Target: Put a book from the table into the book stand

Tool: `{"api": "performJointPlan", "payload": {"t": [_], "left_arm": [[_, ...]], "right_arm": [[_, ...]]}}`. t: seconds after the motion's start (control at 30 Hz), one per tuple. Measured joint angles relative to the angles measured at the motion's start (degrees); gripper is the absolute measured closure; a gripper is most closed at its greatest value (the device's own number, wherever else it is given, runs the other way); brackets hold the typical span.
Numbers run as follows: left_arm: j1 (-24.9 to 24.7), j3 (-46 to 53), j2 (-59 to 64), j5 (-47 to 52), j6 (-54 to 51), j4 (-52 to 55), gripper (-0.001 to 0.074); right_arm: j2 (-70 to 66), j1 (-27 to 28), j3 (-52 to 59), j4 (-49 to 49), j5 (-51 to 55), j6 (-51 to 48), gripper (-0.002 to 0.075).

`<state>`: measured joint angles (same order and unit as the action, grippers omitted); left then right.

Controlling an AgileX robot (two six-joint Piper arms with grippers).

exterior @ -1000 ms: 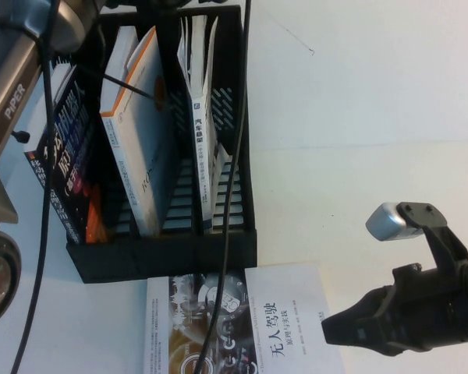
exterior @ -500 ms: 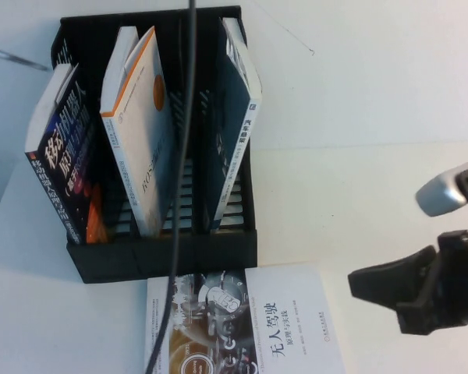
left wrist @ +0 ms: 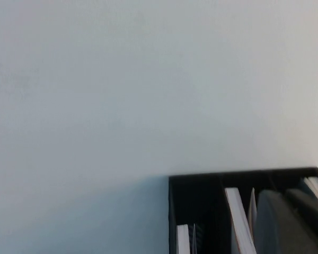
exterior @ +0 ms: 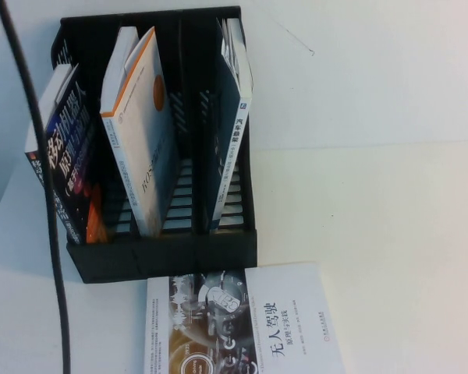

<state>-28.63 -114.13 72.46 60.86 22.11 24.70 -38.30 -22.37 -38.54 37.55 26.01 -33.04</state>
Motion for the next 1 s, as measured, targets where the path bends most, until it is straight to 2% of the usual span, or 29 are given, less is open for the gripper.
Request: {"api": "performJointPlan", "payload": {"t": [0.17, 0.3, 0.53, 0.7, 1.0], "left_arm": [[0.00, 27.00, -15.39, -13.84, 2.46, -0.63, 0.0736], [0.00, 49.63, -28.92, -28.75, 3.97, -0.75, 0.0736], [0.00, 81.25, -43.76, -53.53, 4.62, -0.37, 0.0736], [0.00, 89.45, -47.21, -60.16, 5.85, 0.85, 0.0736], [0.00, 90.52, -47.42, -58.05, 9.01, 1.03, 0.0736]], "right_arm": [[2.97, 0.00, 0.00, -8.69, 3.13, 7.74, 0.0726], [3.45, 0.00, 1.55, -13.70, 5.14, 15.06, 0.0726], [3.70, 0.00, 11.55, -15.87, 2.21, 22.27, 0.0726], [3.70, 0.00, 16.43, -15.98, -0.25, 22.47, 0.0726], [3.70, 0.00, 18.30, -16.08, -0.11, 20.28, 0.0726]]}}
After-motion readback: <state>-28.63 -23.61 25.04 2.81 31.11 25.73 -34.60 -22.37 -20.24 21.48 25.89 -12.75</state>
